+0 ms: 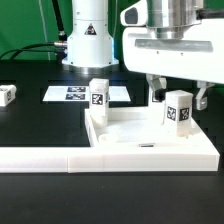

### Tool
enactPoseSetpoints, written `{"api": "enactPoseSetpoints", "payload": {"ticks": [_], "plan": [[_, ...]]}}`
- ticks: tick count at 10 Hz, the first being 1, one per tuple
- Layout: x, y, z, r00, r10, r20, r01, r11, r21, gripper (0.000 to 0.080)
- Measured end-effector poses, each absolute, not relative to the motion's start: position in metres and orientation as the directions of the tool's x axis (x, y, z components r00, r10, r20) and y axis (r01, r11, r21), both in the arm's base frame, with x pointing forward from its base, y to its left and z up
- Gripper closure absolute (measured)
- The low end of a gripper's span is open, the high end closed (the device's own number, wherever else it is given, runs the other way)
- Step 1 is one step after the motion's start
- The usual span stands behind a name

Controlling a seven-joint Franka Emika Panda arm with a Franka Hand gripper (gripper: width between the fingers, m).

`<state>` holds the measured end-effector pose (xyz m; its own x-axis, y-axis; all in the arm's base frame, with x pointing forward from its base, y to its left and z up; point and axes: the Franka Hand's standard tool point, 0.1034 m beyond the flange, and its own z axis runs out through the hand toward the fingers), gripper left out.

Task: Assemble square table

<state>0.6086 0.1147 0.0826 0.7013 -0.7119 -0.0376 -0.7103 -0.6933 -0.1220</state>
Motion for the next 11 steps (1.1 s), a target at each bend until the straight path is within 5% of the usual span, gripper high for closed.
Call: {"api": "enactPoseSetpoints", "payload": {"ticks": [4,11], "plan": [[0.61,0.113,0.082,0.924,-0.383,0.008,-0.379,-0.918,-0.119,0.015],[0.609,0.12,0.08,0.992,0.086,0.091,0.09,-0.995,-0.049,0.015]]}}
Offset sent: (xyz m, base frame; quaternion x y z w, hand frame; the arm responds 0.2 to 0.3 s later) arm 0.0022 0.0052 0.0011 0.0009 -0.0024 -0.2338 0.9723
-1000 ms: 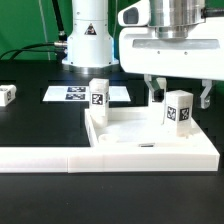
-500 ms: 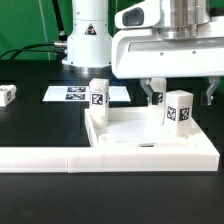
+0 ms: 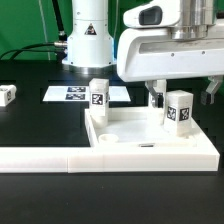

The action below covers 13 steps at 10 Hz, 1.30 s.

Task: Assemble square table

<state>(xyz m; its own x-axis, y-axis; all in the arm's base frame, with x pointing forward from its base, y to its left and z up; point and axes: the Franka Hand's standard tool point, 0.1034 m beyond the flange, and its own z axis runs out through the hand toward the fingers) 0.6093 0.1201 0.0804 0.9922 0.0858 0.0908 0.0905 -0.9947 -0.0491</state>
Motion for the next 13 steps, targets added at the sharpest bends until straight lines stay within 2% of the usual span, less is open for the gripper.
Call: {"api": "enactPoseSetpoints", "payload": {"ticks": [4,5,6,7,8,11,12,13], "plan": [[0.6096,0.1192,0.0791,0.952,0.285,0.109,0.288,-0.957,-0.016,0.015],[0.6096,0.1189,0.0791,0.952,0.286,0.109,0.289,-0.957,-0.016,0.0245],[0.6096,0.1189,0.079,0.953,0.282,0.109,0.286,-0.958,-0.017,0.0245],[0.6096,0.1187,0.079,0.953,0.282,0.109,0.286,-0.958,-0.017,0.0428],[0.6098,0.1182,0.0791,0.953,0.281,0.109,0.285,-0.959,-0.016,0.0511],[0.6098,0.1176,0.0789,0.974,0.201,0.108,0.206,-0.978,-0.031,0.0511],[0.61,0.1159,0.0788,0.994,0.043,0.101,0.05,-0.997,-0.062,0.0511],[0.6098,0.1163,0.0787,0.994,-0.056,0.094,-0.05,-0.996,-0.071,0.0511]]}}
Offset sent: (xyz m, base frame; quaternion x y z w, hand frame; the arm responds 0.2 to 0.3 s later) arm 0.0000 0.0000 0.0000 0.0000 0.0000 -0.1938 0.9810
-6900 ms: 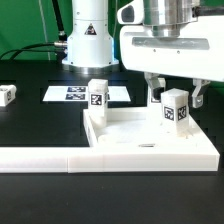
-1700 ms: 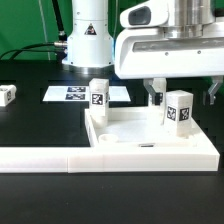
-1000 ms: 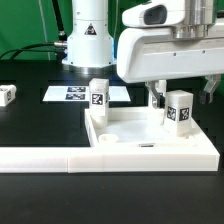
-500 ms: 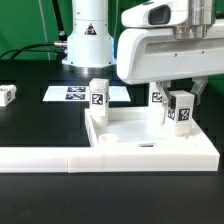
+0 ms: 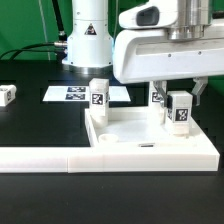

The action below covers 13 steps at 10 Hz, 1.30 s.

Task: Assemble square table

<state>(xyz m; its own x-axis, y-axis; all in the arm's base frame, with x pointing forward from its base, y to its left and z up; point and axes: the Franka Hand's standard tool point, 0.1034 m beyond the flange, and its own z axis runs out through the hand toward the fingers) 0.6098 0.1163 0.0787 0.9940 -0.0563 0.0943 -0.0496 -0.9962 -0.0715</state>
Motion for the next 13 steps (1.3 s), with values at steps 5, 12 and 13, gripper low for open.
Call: {"api": "enactPoseSetpoints", "payload": {"ticks": [5,12,13], "plan": [[0.6076,0.117,0.0774,0.786,-0.616,0.049,-0.61,-0.787,-0.094,0.0509],[0.6076,0.1153,0.0771,0.555,-0.832,0.006,-0.827,-0.552,-0.11,0.0297],[0.6083,0.1159,0.0777,0.596,-0.803,0.011,-0.797,-0.593,-0.111,0.0185]]}}
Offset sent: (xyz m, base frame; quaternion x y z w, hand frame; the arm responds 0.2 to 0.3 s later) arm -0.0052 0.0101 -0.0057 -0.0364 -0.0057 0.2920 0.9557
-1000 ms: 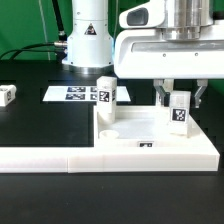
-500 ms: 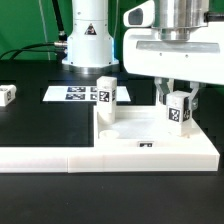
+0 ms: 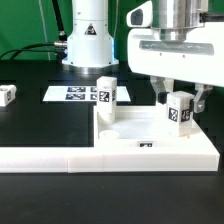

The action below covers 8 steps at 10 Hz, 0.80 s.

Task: Assemble square table

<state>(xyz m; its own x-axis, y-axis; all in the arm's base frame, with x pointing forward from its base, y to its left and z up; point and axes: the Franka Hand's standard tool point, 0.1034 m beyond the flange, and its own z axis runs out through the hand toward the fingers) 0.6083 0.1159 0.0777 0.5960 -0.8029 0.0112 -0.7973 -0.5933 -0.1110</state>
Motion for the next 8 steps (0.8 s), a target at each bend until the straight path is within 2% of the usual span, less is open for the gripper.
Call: {"api": "enactPoseSetpoints", "payload": {"ticks": [2,4,8], "plan": [[0.608,0.122,0.077,0.708,-0.706,0.032,-0.698,-0.706,-0.117,0.0155],[0.608,0.123,0.076,0.847,-0.528,0.056,-0.521,-0.847,-0.106,0.015],[0.61,0.128,0.077,0.961,-0.265,0.078,-0.258,-0.963,-0.08,0.015]]}}
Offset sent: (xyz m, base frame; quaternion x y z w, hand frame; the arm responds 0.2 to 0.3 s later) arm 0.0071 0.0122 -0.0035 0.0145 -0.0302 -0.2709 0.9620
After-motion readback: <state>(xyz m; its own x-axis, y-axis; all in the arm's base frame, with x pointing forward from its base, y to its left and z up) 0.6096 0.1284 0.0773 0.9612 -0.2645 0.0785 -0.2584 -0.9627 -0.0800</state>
